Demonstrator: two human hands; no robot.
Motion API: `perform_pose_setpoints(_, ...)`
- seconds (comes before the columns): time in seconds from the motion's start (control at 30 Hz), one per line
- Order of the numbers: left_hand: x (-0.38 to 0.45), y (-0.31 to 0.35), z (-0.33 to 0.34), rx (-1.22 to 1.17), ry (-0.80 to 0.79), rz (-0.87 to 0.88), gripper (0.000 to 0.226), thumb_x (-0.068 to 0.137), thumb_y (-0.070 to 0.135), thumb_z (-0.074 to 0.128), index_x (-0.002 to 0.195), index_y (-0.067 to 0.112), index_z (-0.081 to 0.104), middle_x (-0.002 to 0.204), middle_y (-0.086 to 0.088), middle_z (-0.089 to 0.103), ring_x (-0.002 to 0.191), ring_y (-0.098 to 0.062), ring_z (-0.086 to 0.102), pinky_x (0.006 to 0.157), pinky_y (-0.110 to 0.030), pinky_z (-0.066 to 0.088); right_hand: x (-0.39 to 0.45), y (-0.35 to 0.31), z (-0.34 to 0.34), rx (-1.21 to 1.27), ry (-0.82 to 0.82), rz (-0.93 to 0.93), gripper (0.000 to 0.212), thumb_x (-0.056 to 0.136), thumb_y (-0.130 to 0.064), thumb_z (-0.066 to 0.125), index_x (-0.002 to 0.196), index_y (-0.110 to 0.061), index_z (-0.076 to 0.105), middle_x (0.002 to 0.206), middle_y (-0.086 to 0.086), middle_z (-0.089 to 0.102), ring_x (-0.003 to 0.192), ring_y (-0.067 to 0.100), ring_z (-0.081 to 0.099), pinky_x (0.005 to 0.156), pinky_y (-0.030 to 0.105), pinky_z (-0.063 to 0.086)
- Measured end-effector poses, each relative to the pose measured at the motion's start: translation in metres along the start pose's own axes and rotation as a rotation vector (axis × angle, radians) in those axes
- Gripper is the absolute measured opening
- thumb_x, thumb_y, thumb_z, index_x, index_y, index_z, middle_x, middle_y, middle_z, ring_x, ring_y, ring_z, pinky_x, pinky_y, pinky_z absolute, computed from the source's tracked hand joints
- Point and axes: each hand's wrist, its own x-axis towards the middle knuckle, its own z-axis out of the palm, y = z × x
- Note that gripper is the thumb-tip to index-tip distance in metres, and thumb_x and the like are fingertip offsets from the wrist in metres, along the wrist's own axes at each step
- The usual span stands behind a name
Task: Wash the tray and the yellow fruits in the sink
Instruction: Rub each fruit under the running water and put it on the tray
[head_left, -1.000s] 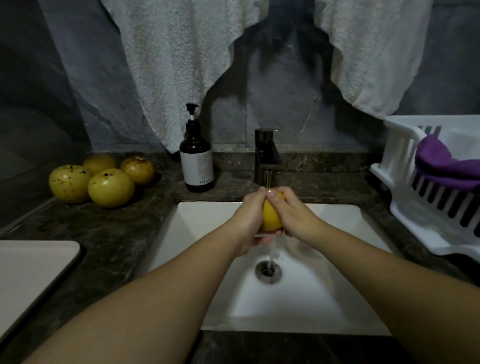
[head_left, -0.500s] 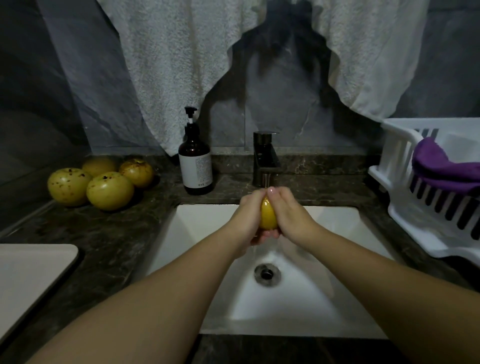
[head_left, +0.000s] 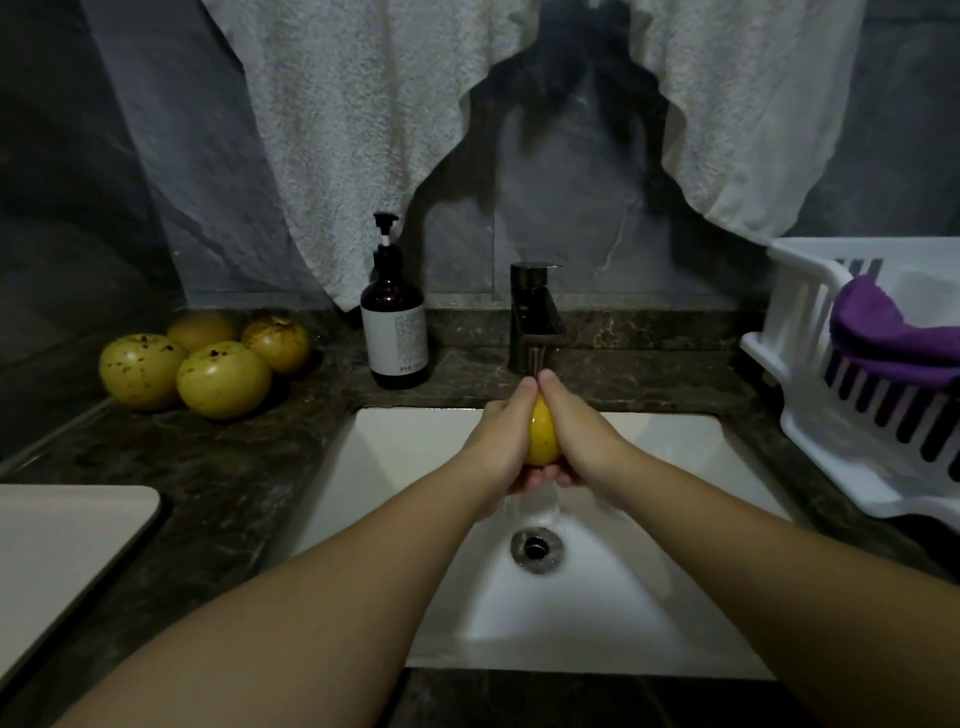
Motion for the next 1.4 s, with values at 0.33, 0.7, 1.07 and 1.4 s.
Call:
perform_pose_setpoints(0.33,0.005,-0.001,-0.003,0.033,-0.016,-0.015,0.07,0.097,0.078,0.035,0.13,0.02,0.056,0.082,-0.015,0.071,0.055,-0.021,0.064,0.053,-0.027,0.048,0.002,0.001,0.0,-0.15,0.095,-0.116,0.055,0.1,-0.07,0.032,0.128,-0.026,0.052,0.111,0.008,0.063,0.091,0.023,0.064,0.067,0.037,0.058)
perform_pose_setpoints(0.7,0.009,-0.002,-0.007,0.043,-0.004,-0.027,0.074,0.094,0.082,0.035,0.123,0.02,0.063,0.084,-0.015,0.075,0.065,-0.023,0.071,0.056,-0.03,0.053,0.001,0.001,0.004,-0.114,0.072,-0.053,0.058,0.097,-0.074,0.032,0.128,-0.029,0.05,0.105,0.008,0.065,0.079,0.021,0.068,0.053,0.029,0.05)
perform_pose_setpoints(1.07,0.011,-0.003,-0.006,0.239,0.068,0.099,0.061,0.099,0.074,0.037,0.134,0.026,0.049,0.113,-0.011,0.066,0.092,-0.03,0.073,0.075,-0.044,0.064,-0.002,0.001,0.001,0.091,0.0,0.195,0.071,0.088,-0.086,0.029,0.116,-0.027,0.056,0.078,0.012,0.069,0.054,0.017,0.061,0.042,0.021,0.04)
perform_pose_setpoints(1.4,0.007,-0.001,-0.004,0.086,-0.001,0.044,0.055,0.102,0.069,0.039,0.133,0.026,0.051,0.113,-0.017,0.07,0.082,-0.032,0.075,0.068,-0.041,0.06,0.002,0.001,0.001,0.014,0.07,-0.005,0.05,0.095,-0.077,0.033,0.119,-0.037,0.052,0.099,0.009,0.07,0.067,0.018,0.068,0.041,0.02,0.043)
